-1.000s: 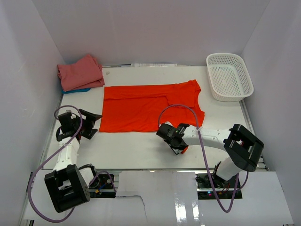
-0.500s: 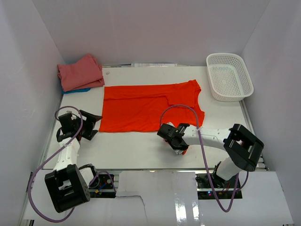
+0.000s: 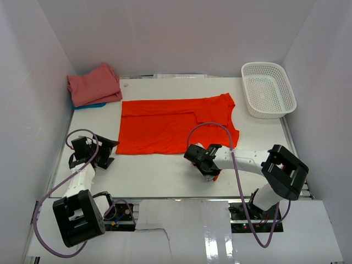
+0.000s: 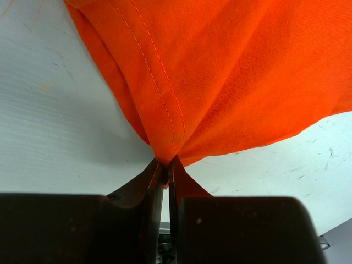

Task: Fold and stack the t-shirts
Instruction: Grap the side of the flattened tshirt closest away from the robot with both arms

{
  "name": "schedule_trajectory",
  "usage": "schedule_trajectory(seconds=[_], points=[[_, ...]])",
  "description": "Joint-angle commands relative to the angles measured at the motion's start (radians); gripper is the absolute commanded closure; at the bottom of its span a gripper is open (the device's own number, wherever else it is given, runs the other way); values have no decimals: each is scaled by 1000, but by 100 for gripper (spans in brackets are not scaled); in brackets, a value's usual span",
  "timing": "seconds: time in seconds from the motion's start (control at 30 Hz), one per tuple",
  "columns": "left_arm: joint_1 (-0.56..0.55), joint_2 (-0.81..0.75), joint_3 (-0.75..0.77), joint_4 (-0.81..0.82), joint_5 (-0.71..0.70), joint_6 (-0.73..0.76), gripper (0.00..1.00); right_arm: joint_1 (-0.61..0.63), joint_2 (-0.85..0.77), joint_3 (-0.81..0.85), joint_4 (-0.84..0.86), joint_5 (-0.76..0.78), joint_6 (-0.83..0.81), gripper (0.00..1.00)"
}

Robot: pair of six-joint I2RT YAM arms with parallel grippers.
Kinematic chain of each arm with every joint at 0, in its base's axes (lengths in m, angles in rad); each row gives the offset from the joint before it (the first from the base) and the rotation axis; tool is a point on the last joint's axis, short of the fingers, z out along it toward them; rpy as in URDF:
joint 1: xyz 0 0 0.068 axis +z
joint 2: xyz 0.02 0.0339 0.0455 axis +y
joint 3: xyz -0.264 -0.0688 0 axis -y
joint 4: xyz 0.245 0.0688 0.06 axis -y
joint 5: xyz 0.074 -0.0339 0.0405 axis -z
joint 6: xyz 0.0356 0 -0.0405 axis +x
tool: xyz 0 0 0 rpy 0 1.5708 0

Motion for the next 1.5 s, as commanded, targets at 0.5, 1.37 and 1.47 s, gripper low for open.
schedule_trajectory(seconds=[0.5,1.37,1.47], points=[[4,151,-50,127,-77,-56,16,0,-25,14,-20,0,-8,88],[-88,260,-71,200,-109,-119,26,1,-33,13,-6,4,-19,87],[-94,247,-79,203,-117,-125,38,0,-31,13,-6,4,-19,87]])
